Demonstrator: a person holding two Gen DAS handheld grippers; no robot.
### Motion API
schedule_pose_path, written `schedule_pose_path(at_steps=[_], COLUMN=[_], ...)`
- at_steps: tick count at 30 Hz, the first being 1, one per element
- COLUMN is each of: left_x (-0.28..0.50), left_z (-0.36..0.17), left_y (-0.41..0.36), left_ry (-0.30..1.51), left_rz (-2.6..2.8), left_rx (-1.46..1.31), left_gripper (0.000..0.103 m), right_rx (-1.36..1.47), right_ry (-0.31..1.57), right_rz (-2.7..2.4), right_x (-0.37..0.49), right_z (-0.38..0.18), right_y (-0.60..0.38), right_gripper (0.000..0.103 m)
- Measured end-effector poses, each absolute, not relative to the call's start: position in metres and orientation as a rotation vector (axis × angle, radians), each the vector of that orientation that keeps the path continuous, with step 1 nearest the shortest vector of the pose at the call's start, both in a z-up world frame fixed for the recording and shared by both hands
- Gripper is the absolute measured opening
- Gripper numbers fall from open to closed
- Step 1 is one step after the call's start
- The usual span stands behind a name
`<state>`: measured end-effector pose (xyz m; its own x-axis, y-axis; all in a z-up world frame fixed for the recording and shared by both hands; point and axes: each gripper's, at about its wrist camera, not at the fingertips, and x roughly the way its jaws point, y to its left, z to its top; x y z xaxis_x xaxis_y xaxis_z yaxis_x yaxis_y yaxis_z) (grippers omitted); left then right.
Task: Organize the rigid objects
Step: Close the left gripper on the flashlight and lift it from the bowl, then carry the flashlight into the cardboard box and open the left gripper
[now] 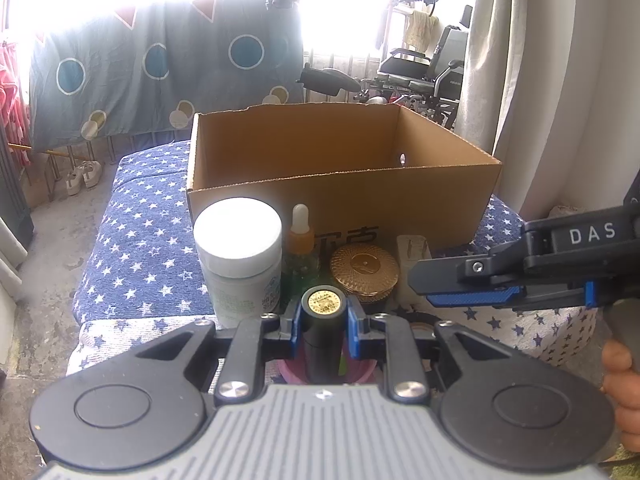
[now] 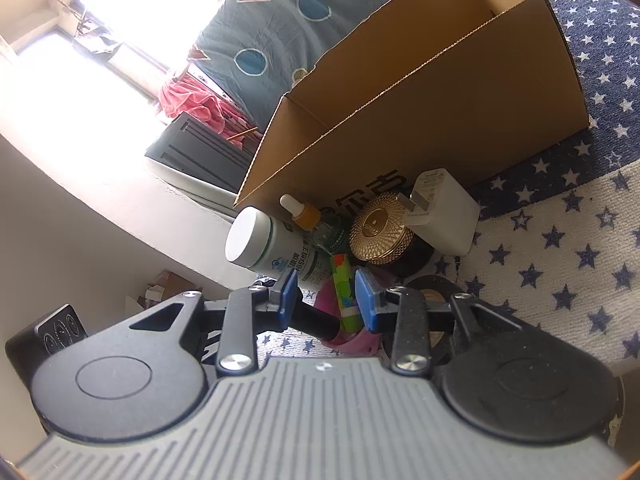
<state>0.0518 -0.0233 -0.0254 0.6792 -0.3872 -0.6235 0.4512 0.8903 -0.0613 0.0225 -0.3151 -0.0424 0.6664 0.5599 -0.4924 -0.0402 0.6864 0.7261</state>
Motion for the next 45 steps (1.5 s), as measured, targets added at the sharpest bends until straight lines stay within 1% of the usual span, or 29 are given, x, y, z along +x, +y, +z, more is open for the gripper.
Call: schedule_pose_path(at_steps=[7, 12, 16, 20, 24, 26, 30, 33, 35, 39, 40, 43, 45], left_x=[0.042, 0.048, 0.078, 0.134, 0.195, 0.229, 0.272, 0.292, 0.3, 0.307, 0.308, 0.304, 0.298], left_z=[-0.008, 0.031, 0.07, 0.092, 0.085, 0.067, 0.029, 0.006, -0.002, -0.003, 0.0, 0.009, 0.022], left_y=[-0.02, -0.008, 0.0, -0.002, -0.015, -0.026, -0.045, -0.057, -0.063, -0.071, -0.071, -0.067, -0.064], left_ry=[0.651, 0.631, 0.632, 0.687, 0.802, 0.891, 1.018, 1.072, 1.081, 1.029, 1.007, 0.964, 0.932], left_rz=[-0.476, -0.538, -0.558, -0.549, -0.547, -0.515, -0.465, -0.423, -0.391, -0.356, -0.345, -0.336, -0.33], left_rx=[0.098, 0.037, 0.004, -0.002, -0.013, -0.004, 0.051, 0.109, 0.154, 0.204, 0.202, 0.168, 0.134], left_gripper=[0.023, 0.023, 0.023, 0.023, 0.023, 0.023, 0.023, 0.023, 0.023, 0.024, 0.027, 0.039, 0.04], right_rx=[0.728, 0.702, 0.656, 0.622, 0.631, 0.659, 0.666, 0.696, 0.702, 0.698, 0.699, 0.695, 0.686], right_ry=[0.751, 0.704, 0.647, 0.684, 0.816, 0.898, 0.981, 1.015, 1.022, 1.009, 1.001, 0.962, 0.928], right_rz=[0.385, 0.424, 0.473, 0.475, 0.442, 0.401, 0.316, 0.285, 0.279, 0.284, 0.287, 0.295, 0.298], right_x=[0.019, 0.019, 0.045, 0.1, 0.167, 0.198, 0.232, 0.242, 0.242, 0.238, 0.236, 0.224, 0.216], right_z=[-0.034, -0.01, 0.035, 0.065, 0.063, 0.051, 0.021, 0.001, -0.007, -0.013, -0.012, -0.006, 0.002], right_y=[-0.318, -0.318, -0.322, -0.327, -0.328, -0.328, -0.331, -0.332, -0.331, -0.332, -0.332, -0.339, -0.343], right_gripper=[0.032, 0.032, 0.032, 0.032, 0.032, 0.032, 0.032, 0.032, 0.033, 0.034, 0.035, 0.04, 0.041])
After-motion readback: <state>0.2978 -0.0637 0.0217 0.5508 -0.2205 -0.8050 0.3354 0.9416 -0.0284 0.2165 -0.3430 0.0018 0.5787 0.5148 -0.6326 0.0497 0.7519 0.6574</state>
